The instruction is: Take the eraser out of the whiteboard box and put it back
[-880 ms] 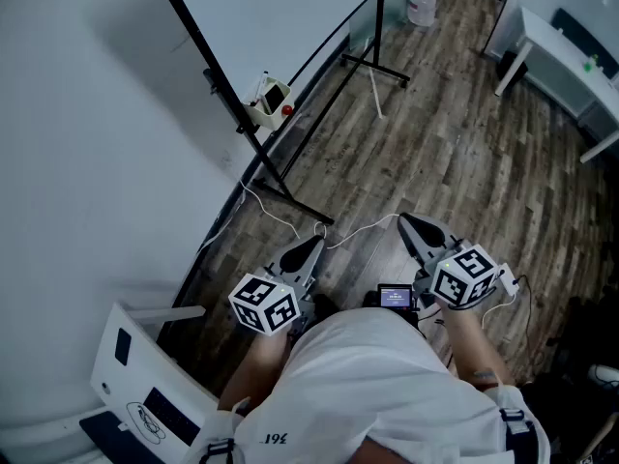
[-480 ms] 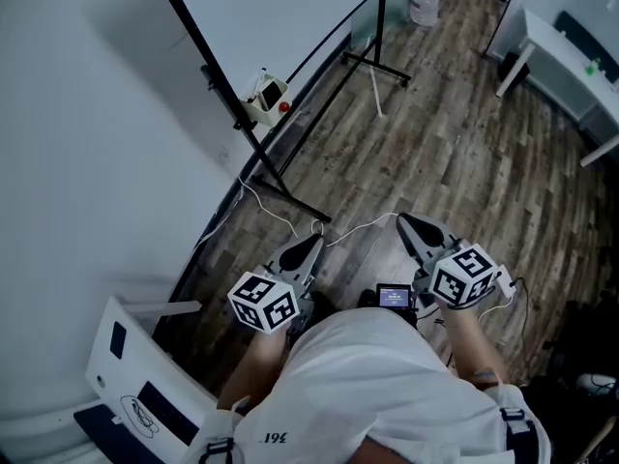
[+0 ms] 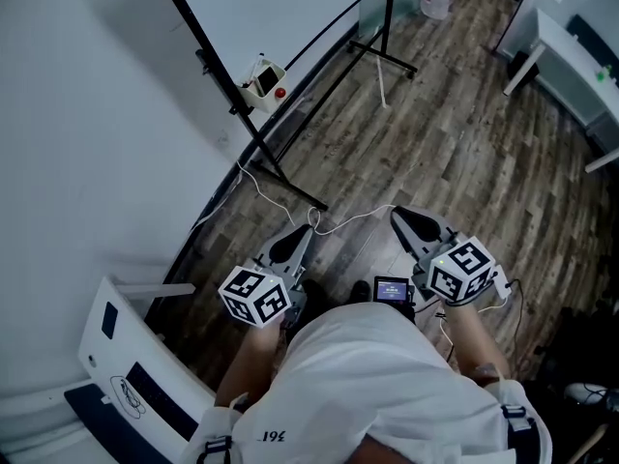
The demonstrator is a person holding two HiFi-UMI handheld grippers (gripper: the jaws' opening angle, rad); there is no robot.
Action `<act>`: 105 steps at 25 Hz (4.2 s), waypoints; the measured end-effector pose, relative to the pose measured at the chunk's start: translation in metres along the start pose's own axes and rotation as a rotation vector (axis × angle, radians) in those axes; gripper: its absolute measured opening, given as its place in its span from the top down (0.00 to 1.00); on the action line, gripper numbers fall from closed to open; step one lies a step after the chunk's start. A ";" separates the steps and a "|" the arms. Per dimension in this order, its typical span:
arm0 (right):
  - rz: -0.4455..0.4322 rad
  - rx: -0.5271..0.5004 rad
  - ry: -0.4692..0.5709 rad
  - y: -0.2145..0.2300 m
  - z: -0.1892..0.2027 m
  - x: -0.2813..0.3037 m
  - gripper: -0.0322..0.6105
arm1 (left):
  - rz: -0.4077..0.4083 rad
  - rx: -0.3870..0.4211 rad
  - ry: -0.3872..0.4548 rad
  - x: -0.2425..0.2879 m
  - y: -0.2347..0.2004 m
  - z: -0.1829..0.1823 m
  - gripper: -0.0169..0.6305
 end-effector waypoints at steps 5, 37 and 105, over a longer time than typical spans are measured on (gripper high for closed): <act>-0.020 -0.014 -0.008 0.012 0.004 -0.003 0.91 | -0.025 -0.007 0.019 0.005 0.004 0.005 0.96; -0.081 -0.027 -0.022 0.037 0.013 0.016 0.79 | -0.097 -0.007 0.073 0.018 0.012 0.006 0.96; -0.101 -0.094 -0.092 0.097 -0.072 0.283 0.74 | -0.071 -0.021 0.066 0.107 -0.172 -0.177 0.90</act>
Point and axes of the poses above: the fingertips, and each gripper's own axes: x forward along the fingers, y to its right, z out of its underside, the point moved 4 cm from there along -x, backward along the fingers, and after that the axes turned 13 degrees about -x, right-handed, at the moved point
